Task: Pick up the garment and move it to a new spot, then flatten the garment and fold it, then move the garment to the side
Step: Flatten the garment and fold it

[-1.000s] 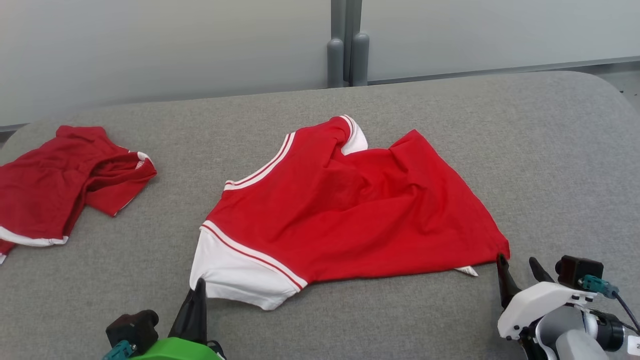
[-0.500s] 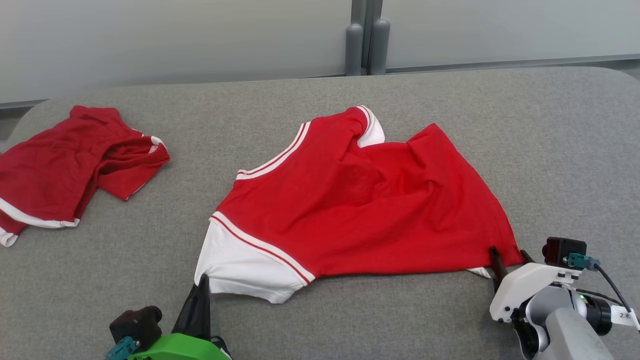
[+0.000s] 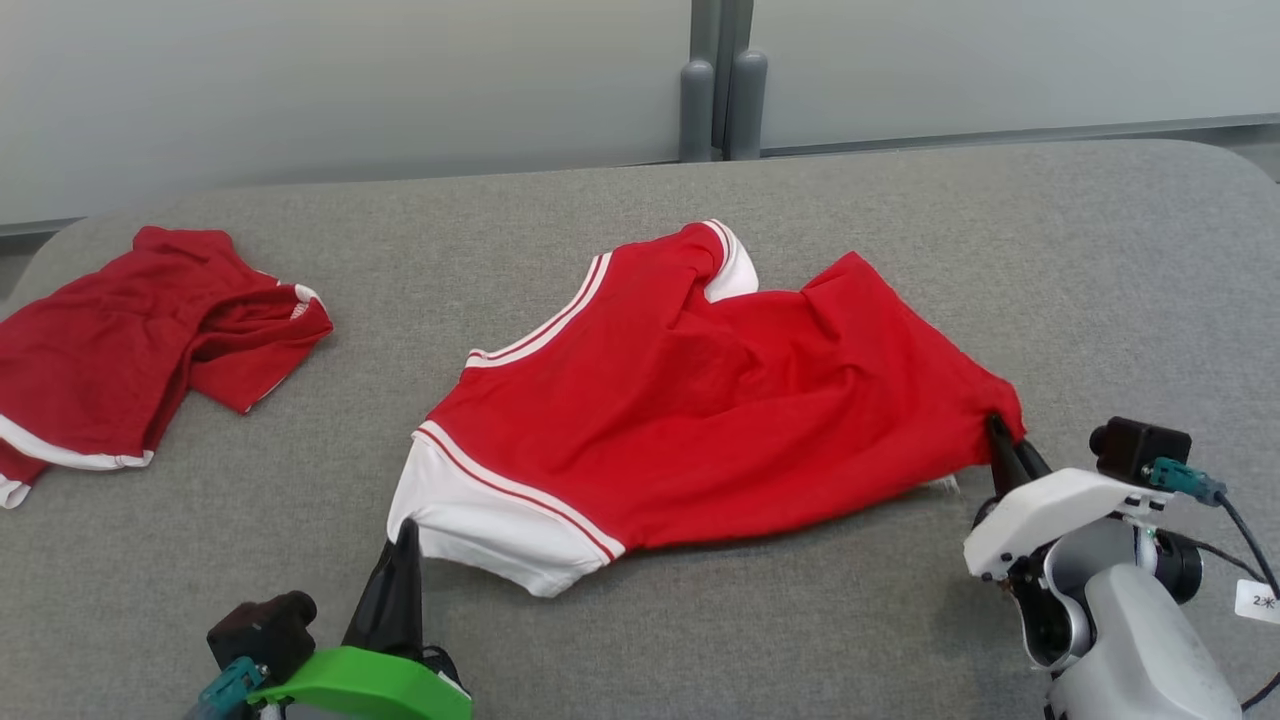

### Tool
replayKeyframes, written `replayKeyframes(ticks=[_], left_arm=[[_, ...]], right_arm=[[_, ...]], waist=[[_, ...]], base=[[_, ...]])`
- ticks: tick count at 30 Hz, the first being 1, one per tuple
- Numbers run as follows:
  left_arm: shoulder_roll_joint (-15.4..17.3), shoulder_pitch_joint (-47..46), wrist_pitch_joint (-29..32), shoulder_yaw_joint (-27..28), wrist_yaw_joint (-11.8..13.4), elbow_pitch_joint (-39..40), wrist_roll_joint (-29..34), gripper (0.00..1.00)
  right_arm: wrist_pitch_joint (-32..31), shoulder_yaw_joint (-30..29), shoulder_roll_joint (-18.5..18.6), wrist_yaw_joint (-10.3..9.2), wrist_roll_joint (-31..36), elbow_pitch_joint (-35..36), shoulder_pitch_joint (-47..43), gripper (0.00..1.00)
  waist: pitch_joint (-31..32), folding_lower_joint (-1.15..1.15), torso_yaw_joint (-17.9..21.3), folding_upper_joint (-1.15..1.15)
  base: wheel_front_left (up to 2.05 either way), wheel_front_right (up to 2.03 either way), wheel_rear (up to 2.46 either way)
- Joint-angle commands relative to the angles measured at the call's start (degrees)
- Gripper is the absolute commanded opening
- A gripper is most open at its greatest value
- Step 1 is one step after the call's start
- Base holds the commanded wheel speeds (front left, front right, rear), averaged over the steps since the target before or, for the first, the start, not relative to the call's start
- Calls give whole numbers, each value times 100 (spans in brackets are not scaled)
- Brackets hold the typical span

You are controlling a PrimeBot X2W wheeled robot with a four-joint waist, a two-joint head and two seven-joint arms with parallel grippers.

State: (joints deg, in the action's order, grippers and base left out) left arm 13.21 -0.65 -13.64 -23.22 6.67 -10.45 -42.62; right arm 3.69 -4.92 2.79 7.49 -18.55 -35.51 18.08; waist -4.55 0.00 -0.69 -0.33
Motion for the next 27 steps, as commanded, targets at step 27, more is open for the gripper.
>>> replayKeyframes(ticks=[27], left_arm=[[196, -564, 254, 784, 46, 3166, -625, 0]], right_arm=[[-1019, -332, 20, 1, -2102, 4840, -991, 0]], waist=[[705, 0, 419, 33]], base=[[0, 0, 0]])
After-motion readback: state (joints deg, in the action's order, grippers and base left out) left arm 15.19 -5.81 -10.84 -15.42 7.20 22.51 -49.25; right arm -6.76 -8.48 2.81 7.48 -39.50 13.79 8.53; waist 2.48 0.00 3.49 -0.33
